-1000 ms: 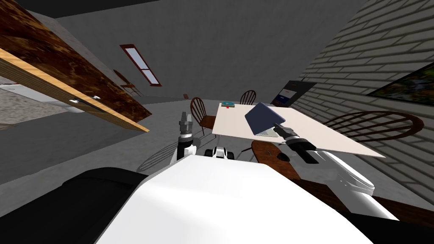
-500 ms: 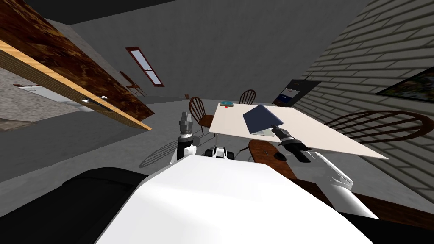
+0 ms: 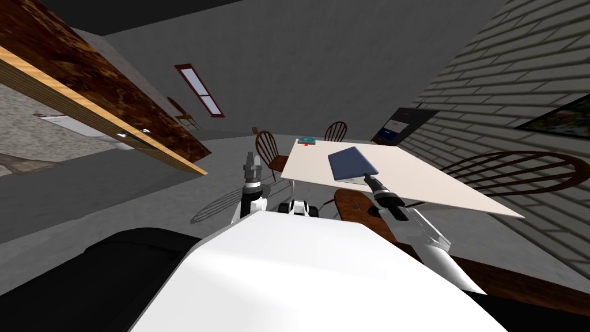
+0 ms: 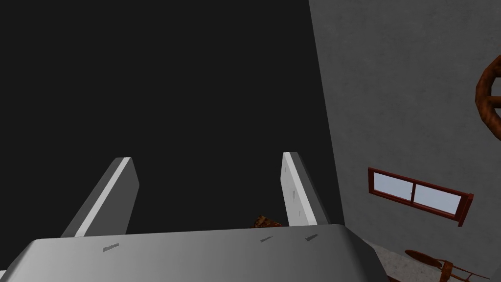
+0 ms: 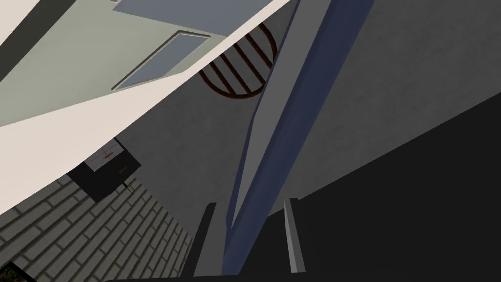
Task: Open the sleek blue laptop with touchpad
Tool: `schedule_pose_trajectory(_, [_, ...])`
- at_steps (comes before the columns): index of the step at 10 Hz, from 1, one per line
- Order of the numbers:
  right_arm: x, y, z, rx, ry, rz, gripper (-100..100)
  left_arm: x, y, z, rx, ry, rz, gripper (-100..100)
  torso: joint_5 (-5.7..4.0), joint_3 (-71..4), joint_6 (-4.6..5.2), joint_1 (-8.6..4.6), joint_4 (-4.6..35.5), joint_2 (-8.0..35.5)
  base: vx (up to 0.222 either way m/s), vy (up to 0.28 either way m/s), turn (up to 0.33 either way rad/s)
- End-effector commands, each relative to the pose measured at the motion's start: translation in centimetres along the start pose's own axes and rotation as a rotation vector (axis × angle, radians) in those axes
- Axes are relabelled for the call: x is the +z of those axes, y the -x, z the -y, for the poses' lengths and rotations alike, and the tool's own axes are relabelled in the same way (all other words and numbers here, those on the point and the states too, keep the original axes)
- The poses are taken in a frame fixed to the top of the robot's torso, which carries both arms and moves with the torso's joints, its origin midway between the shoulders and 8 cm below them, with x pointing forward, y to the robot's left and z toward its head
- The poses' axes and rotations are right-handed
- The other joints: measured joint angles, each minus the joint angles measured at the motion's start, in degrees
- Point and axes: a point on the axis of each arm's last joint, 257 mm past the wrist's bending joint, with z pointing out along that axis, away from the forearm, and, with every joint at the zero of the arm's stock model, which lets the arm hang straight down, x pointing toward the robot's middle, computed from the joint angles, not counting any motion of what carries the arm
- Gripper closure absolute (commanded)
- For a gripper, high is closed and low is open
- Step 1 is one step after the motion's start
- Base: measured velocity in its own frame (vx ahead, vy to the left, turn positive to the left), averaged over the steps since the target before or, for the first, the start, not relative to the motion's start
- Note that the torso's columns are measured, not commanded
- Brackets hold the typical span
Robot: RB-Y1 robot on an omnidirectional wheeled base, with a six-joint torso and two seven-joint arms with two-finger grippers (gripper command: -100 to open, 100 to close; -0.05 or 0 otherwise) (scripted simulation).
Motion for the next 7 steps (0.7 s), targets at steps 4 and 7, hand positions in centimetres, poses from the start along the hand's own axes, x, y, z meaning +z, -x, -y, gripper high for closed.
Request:
schedule_pose_trajectory(4, [2.4, -1.8, 0.9, 0.065, -0.026, 0.021, -100, 0.0, 0.0, 0.0, 0.000, 0.000, 0.000, 0, -0.53, 0.6, 0.46, -1.09, 0.3, 0.6, -0.074, -0.045, -0.009])
schedule_pose_trajectory(7, [4.7, -2.2, 0.3, 0.063, -0.031, 0.042, -100, 0.0, 0.0, 0.0, 0.000, 0.000, 0.000, 0, -0.79, 0.6, 0.46, -1.47, 0.2, 0.4, -0.075, -0.045, -0.027])
